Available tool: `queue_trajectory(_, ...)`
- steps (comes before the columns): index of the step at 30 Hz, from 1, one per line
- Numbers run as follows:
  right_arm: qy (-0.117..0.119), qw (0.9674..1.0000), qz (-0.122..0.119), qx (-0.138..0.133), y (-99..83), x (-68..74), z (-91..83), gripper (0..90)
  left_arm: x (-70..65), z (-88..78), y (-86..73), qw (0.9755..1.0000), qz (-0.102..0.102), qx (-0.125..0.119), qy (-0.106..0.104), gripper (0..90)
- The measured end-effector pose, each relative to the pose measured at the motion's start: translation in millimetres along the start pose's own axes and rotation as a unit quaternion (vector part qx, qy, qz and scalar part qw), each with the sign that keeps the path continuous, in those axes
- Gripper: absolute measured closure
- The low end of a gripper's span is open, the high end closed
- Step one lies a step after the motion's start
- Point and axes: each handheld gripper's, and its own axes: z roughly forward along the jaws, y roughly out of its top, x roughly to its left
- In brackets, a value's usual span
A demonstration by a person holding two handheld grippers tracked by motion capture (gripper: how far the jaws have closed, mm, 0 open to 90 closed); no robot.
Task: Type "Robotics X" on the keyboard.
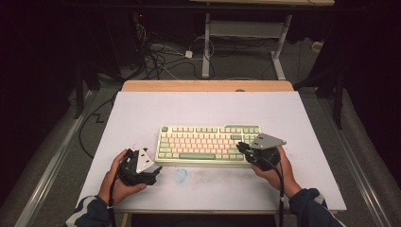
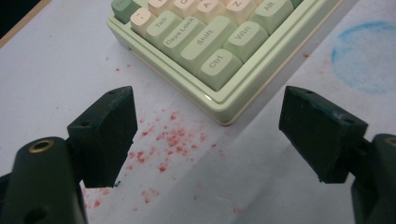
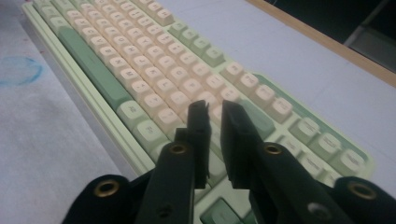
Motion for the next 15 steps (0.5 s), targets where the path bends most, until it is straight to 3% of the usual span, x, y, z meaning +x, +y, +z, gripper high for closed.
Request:
queue_trajectory(4, 0.014, 0.9998, -0.014, 0.006, 13.7, 3.4, 14.5, 90.0, -0.8, 1.4, -1.9, 1.0000, -0.001, 0.003, -0.002, 18.2)
queue_trajectory(15, 0.036, 0.9990, -0.021, 0.017, 42.0, 8.2, 51.0, 90.0, -1.9, 3.5, -4.0, 0.9999, 0.003, 0.009, -0.007, 18.2)
